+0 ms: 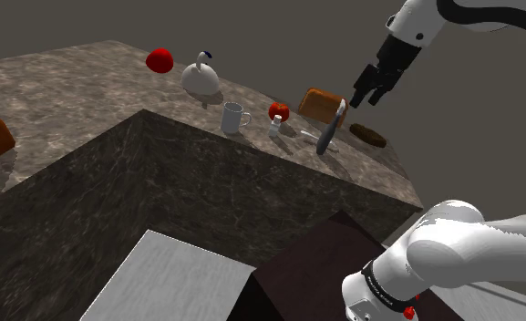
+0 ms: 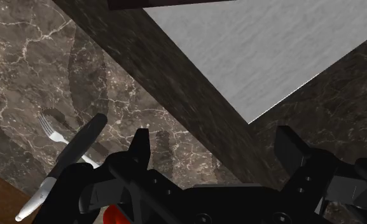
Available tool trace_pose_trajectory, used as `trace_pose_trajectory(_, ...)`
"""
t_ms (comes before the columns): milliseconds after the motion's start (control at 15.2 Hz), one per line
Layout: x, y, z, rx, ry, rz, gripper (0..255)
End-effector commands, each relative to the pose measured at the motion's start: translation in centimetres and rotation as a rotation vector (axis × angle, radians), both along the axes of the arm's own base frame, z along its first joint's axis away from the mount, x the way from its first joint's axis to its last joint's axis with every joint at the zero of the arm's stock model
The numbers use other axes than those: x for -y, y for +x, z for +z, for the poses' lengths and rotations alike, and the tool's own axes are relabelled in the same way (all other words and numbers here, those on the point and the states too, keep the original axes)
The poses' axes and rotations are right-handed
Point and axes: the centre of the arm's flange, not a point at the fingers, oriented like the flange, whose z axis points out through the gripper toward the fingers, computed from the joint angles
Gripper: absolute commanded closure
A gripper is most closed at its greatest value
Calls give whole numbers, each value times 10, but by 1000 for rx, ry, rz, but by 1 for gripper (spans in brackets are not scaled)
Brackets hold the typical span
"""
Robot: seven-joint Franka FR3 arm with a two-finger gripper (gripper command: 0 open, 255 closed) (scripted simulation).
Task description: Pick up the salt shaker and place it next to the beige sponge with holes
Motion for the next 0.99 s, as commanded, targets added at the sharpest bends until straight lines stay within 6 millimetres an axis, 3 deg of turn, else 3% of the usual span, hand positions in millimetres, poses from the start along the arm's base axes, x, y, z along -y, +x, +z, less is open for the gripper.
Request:
trace_pose_trajectory(0,0,0,0,0,0,0,0)
trace_pose_trajectory(924,52,157,-93,-31,23,-25,0)
